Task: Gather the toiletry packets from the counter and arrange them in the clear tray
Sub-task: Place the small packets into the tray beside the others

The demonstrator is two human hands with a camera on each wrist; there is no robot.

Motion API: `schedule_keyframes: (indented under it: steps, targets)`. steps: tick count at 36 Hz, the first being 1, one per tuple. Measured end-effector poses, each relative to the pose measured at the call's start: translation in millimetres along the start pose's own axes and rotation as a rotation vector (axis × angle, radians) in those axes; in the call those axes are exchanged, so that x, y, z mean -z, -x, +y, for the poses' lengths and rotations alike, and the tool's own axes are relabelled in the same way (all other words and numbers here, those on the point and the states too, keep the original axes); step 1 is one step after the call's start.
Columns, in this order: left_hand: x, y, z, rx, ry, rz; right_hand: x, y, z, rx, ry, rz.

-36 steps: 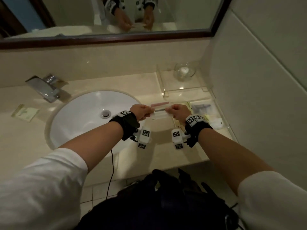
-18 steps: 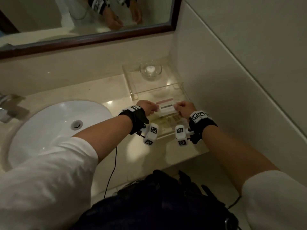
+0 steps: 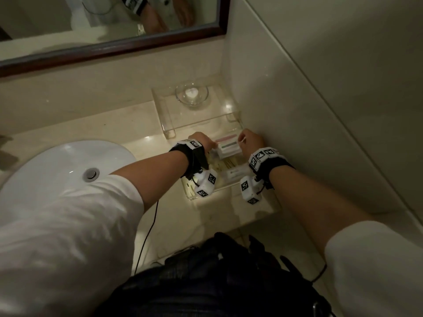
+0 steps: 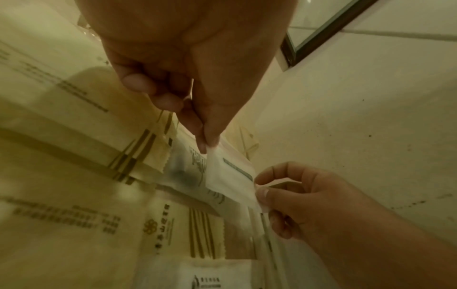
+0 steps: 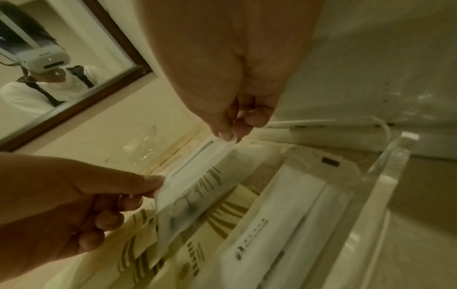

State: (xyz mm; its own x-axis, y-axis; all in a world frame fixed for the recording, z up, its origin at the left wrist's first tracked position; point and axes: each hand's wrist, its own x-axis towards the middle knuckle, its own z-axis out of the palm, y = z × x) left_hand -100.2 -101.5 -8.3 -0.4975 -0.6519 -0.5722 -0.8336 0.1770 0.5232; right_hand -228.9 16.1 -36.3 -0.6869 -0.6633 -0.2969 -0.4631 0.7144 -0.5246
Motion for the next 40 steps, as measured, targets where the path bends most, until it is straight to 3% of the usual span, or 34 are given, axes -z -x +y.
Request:
schedule_keyframes:
  steps: [25, 31, 40]
  targets:
    - [-2, -19, 6, -0.082, -0.212, 0.016, -7, -7, -7, -0.039, 0.237, -0.045]
    - [2, -20, 3, -0.108, -0.182, 0.027, -4, -4, -15, -0.048, 0.244, -0.019]
    - [16, -14, -10, -0.121, 0.014, 0.104, 1, 5, -36, 0.081, 0.242, 0.061]
